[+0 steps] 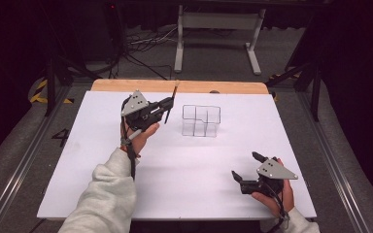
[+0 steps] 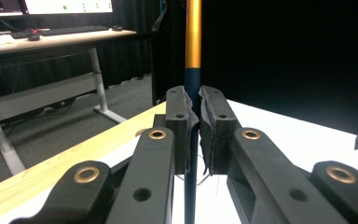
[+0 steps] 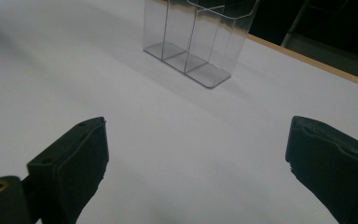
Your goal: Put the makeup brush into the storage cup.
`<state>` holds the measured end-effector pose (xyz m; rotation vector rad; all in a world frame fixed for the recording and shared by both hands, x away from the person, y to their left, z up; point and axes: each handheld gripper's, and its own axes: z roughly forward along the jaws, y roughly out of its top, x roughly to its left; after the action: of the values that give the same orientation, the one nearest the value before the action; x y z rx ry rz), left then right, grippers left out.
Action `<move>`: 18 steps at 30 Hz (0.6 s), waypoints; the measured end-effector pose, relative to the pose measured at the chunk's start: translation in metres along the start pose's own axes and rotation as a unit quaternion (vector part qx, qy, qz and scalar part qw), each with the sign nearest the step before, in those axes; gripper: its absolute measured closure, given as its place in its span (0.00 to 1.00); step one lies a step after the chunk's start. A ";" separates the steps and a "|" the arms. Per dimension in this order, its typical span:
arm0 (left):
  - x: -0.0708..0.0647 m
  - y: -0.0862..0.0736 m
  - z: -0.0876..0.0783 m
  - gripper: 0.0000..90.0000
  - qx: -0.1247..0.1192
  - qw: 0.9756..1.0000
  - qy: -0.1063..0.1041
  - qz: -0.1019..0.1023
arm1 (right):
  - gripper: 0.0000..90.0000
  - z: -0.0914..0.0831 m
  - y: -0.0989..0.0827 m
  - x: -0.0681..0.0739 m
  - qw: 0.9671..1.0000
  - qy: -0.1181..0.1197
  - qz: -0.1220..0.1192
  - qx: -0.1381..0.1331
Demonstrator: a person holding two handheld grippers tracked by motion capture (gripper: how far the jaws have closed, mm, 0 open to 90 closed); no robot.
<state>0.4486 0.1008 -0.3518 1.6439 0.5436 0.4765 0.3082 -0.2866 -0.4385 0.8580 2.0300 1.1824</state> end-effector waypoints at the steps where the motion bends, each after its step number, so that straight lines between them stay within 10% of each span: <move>1: 0.000 0.000 0.002 0.92 -0.002 1.000 0.000 -0.002 | 0.07 0.000 0.000 0.000 1.000 0.000 0.000 0.000; 18: -0.004 0.013 0.029 0.92 -0.004 1.000 -0.011 0.001 | 0.07 -0.001 0.000 -0.001 1.000 0.000 0.000 -0.001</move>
<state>0.4638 0.0736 -0.3430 1.6407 0.5225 0.4611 0.3083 -0.2877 -0.4383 0.8567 2.0277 1.1849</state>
